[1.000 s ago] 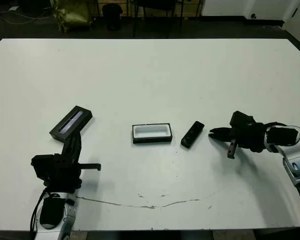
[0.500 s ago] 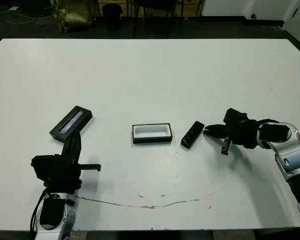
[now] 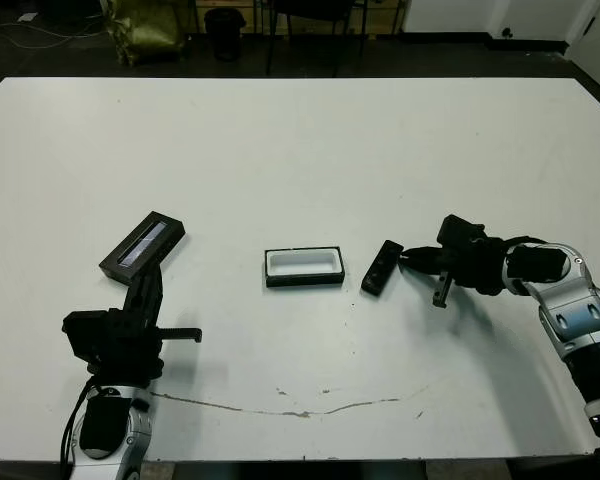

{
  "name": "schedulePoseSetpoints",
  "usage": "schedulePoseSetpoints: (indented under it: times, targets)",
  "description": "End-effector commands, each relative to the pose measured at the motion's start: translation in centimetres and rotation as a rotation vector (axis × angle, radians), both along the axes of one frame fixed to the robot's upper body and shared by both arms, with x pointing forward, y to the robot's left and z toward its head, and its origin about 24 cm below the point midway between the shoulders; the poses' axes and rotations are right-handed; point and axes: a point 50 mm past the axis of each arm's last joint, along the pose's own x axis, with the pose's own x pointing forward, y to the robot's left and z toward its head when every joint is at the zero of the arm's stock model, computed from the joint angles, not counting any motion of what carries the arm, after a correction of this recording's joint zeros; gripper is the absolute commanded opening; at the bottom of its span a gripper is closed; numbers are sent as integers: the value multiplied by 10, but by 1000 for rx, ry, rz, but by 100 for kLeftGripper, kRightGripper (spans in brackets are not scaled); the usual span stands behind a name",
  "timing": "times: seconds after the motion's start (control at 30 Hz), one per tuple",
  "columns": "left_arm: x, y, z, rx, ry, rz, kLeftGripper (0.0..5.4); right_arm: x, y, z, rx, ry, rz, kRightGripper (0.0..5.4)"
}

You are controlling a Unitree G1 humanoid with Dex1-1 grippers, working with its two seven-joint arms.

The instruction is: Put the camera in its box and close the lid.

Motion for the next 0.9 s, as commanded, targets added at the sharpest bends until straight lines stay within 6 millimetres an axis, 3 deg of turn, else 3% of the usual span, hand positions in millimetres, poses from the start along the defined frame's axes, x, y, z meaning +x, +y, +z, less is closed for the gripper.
schedulePoseSetpoints:
  times: [0.03,0.9]
  targets:
    - [-2,2,-4,14,36,9,2,-1,0,-10,-1,43,-1,0]
    - [-4,1,-4,7,55,20,2,11,23,-16,20,71,31,0]
